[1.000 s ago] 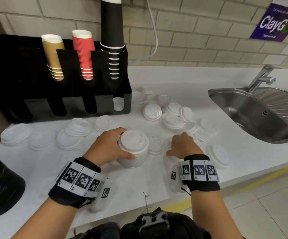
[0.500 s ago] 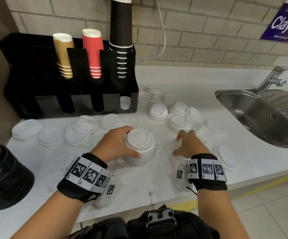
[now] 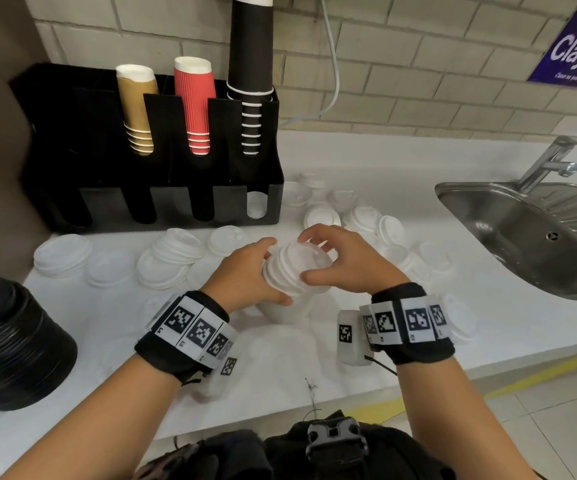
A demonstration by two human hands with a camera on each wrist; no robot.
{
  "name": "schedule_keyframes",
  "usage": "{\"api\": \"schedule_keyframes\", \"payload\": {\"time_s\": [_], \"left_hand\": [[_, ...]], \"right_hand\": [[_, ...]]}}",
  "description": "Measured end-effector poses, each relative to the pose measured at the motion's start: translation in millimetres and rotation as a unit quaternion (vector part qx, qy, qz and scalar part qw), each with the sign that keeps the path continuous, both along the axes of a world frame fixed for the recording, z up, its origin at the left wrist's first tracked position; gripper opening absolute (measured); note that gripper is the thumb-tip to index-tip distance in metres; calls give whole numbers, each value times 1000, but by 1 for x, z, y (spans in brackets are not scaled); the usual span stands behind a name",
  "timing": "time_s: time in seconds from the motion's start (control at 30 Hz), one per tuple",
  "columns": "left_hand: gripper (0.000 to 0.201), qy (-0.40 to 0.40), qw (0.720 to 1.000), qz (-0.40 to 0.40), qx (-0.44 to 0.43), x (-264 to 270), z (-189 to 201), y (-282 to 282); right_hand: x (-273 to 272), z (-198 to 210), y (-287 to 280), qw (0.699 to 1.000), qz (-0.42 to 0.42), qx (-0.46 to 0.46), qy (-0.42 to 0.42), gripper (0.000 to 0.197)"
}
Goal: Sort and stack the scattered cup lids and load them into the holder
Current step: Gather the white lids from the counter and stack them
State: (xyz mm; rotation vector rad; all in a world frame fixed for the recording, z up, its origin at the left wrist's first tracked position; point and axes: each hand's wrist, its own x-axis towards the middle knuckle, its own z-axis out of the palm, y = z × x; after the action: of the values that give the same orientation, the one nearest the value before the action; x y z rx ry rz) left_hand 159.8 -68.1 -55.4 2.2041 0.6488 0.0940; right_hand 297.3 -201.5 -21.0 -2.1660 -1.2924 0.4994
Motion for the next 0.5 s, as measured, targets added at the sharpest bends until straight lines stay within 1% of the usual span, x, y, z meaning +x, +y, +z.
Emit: {"api": "schedule_keyframes", "payload": {"time_s": [0.1,0.27,0.4,0.5], "left_hand": [[119,-7,1000,4,-10,-1,-1,-1],[125,-12,1000,14,-20,-1,-3,-2],[125,-13,999,19,-26,-1,-5,-3],[115,-12,1000,15,-18,-3,-4,-4]], "right_hand": [[2,-5,10,999,16,-31,-19,50],[1,-7,21,997,43,-48,-41,54],[-3,-9,26,995,54,-56,-59,58],[-6,-11,29,993,56,-67,-73,62]]}}
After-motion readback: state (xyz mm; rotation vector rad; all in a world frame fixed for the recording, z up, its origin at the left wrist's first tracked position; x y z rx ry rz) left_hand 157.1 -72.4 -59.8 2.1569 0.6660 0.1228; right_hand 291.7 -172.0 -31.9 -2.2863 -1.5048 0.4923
